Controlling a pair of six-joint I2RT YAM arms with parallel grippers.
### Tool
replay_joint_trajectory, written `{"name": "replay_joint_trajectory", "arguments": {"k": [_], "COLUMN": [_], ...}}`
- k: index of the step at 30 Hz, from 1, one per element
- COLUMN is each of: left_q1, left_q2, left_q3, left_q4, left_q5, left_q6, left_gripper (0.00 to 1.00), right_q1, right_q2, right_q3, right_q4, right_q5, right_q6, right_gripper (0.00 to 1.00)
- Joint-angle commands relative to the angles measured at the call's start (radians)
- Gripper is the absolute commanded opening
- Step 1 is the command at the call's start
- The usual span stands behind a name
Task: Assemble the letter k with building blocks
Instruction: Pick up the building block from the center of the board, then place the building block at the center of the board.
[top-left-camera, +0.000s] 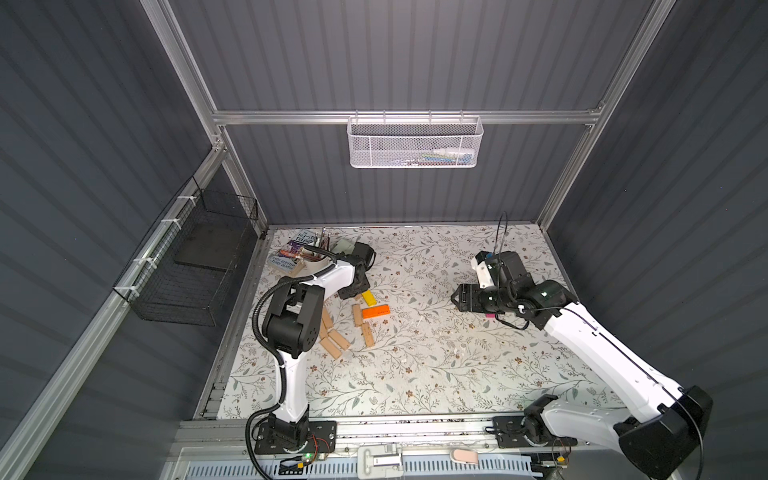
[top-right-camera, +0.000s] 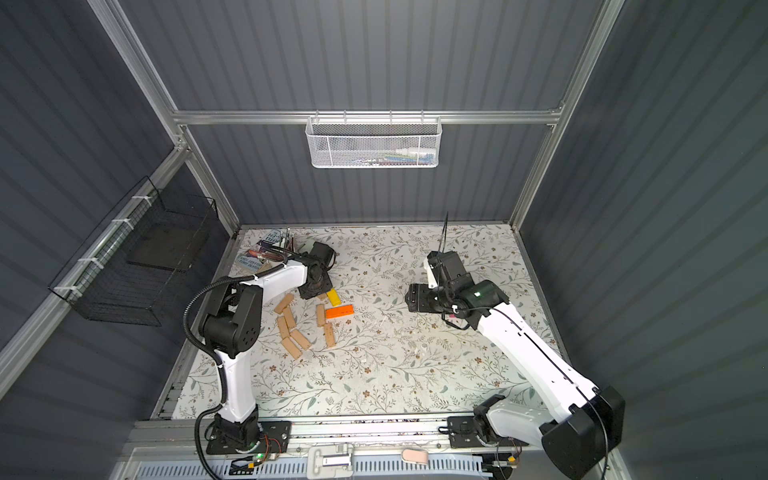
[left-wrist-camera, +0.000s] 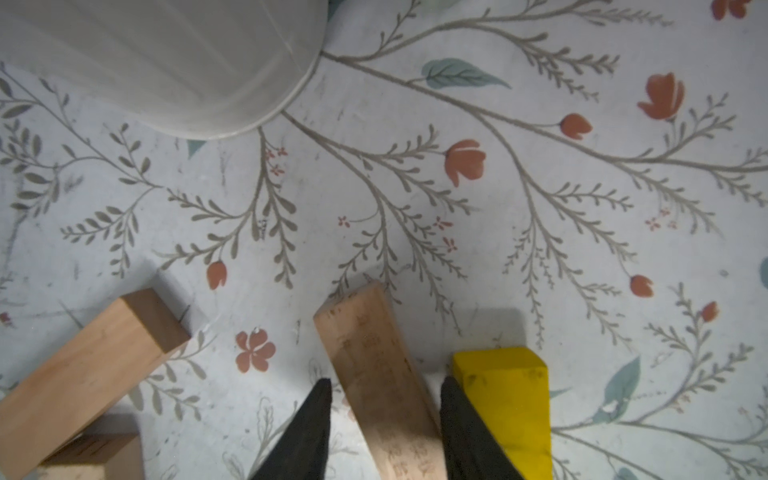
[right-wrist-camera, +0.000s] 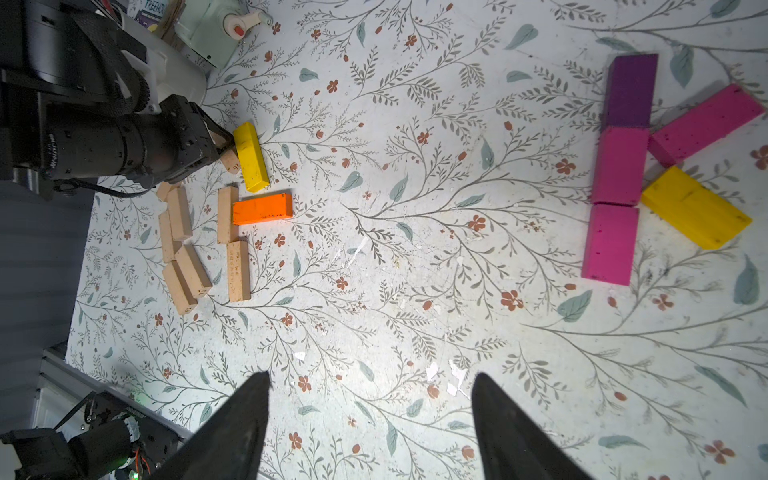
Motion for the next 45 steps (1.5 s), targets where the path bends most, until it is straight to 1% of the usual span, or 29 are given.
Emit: {"name": "replay_joint_trajectory", "arguments": {"k": [1,3,4,8,12,15,16,18,20,24,26,28,29,34,36,39,45], "left_q1": [0.007,0.007,0.006,0.006,0.006,0.005,0.004,-0.005,-0.032,-0.141,-0.207,-0.254,-0.283,-0.372,-0.393,-0.4,-0.4], "left_q2": [0.017,0.013,0.01,-0.003,-0.026,-0.074,-0.101,-0.147,-0.19,-0.215,-0.196,-0.163,-0.139,0.026,0.086,0.17,0.343], "left_q3": [-0.02,-0.02,-0.051,-0.074,-0.089,-0.101,-0.106,-0.113,-0.104,-0.04,0.036,0.092,0.125,0.307,0.372,0.444,0.617], "left_q4": [-0.028,-0.03,-0.025,-0.014,-0.013,-0.017,-0.017,-0.015,-0.011,-0.027,-0.024,-0.013,-0.01,-0.004,-0.012,-0.019,-0.075], "left_q5": [0.013,0.014,0.017,0.028,0.025,0.022,0.028,0.048,0.07,0.062,0.073,0.08,0.079,0.097,0.096,0.105,0.126], "left_q6": [0.003,0.006,0.007,0.011,0.017,0.024,0.029,0.028,0.028,0.011,-0.01,-0.021,-0.025,-0.003,0.005,0.019,0.11], "left_gripper": [0.42,0.4,0.39,0.34,0.24,0.13,0.1,0.06,0.06,0.06,0.06,0.05,0.05,0.05,0.06,0.06,0.07], "right_q1": [0.006,0.006,0.006,0.005,0.005,0.005,0.004,0.0,-0.008,-0.044,-0.068,-0.093,-0.113,-0.187,-0.206,-0.219,-0.219], "right_q2": [-0.025,-0.028,-0.029,-0.04,-0.053,-0.058,-0.095,-0.11,-0.126,-0.134,-0.134,-0.134,-0.136,-0.168,-0.19,-0.225,-0.237], "right_q3": [0.02,0.018,0.016,0.011,0.004,-0.016,-0.026,-0.042,-0.056,-0.083,-0.094,-0.106,-0.114,-0.168,-0.188,-0.208,-0.223], "right_q4": [-0.016,-0.015,-0.014,-0.013,-0.004,0.017,0.028,0.045,0.064,0.086,0.087,0.09,0.085,0.088,0.092,0.09,0.068], "right_q5": [-0.01,-0.013,-0.014,-0.013,-0.001,0.051,0.075,0.116,0.152,0.18,0.186,0.174,0.161,0.093,0.07,0.058,0.038], "right_q6": [0.024,0.028,0.029,0.04,0.057,0.089,0.099,0.108,0.108,0.105,0.105,0.103,0.104,0.109,0.108,0.104,0.111], "right_gripper": [0.77,0.77,0.77,0.77,0.78,0.8,0.8,0.82,0.84,0.87,0.89,0.9,0.91,0.98,0.99,0.99,0.99]}}
